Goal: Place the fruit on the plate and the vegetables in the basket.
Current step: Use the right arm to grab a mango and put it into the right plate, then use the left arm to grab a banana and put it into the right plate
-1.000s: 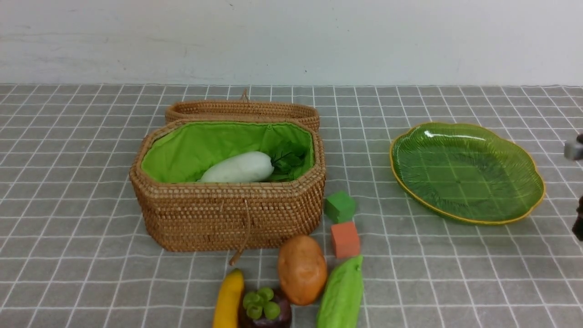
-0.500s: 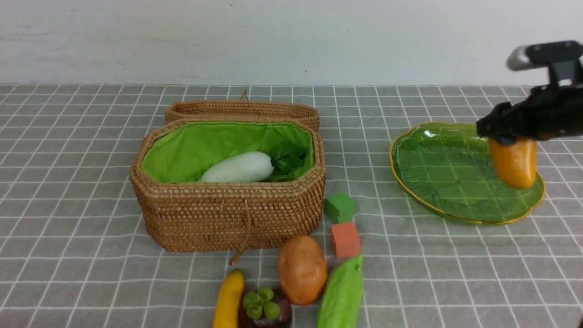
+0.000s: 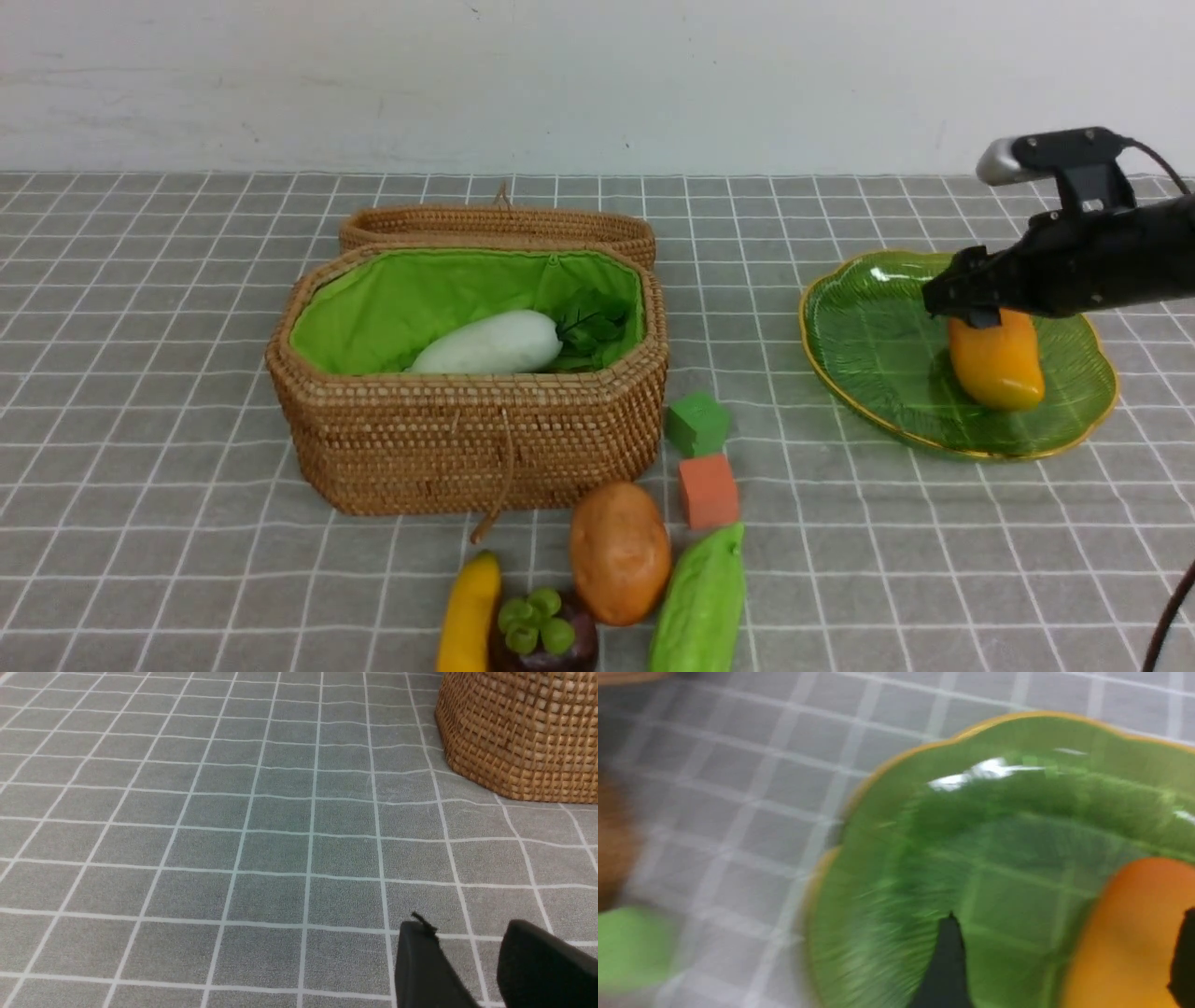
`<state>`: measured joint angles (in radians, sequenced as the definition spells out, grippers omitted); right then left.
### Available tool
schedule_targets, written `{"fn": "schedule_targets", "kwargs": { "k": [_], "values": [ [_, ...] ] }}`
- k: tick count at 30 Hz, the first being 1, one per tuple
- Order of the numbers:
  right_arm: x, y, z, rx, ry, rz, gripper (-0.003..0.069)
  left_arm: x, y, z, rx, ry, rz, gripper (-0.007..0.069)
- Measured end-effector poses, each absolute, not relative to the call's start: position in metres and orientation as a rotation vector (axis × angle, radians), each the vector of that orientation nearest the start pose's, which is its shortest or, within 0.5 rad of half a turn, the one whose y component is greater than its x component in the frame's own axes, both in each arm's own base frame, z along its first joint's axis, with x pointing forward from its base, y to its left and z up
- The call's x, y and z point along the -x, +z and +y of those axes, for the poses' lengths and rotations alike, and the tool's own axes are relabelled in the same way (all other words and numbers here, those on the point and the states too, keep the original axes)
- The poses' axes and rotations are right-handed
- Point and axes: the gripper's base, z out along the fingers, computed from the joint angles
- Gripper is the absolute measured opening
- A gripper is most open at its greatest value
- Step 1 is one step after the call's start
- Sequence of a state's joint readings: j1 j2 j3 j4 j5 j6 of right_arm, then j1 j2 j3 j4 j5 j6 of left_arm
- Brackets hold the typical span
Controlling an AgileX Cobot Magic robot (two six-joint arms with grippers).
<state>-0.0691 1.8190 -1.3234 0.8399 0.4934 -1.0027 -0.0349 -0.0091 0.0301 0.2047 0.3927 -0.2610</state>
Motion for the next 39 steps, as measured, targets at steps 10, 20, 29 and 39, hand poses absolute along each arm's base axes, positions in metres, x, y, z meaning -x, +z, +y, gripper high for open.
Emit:
{"fn": "schedule_targets", "kwargs": {
  "k": [10,20,29,39],
  "values": [
    [-0.288,0.366,0.031,0.647,0.500,2.243,-0.0013,-0.052,0.169,0.005,0.088,0.001,1.887,0.0239],
    [-0.190,0.380,0.018,0.396,0.252,2.315,-0.0019,-0.052,0.169,0.005,0.088,0.001,1.887,0.0239],
    [-0.143,0.392,0.021,0.439,0.238,2.317,-0.0018,-0.052,0.169,0.005,0.088,0.001,1.887,0.0239],
    [-0.118,0.393,0.021,0.455,0.224,2.332,-0.0010,-0.052,0.169,0.005,0.088,0.001,1.887,0.0239]
  ]
}}
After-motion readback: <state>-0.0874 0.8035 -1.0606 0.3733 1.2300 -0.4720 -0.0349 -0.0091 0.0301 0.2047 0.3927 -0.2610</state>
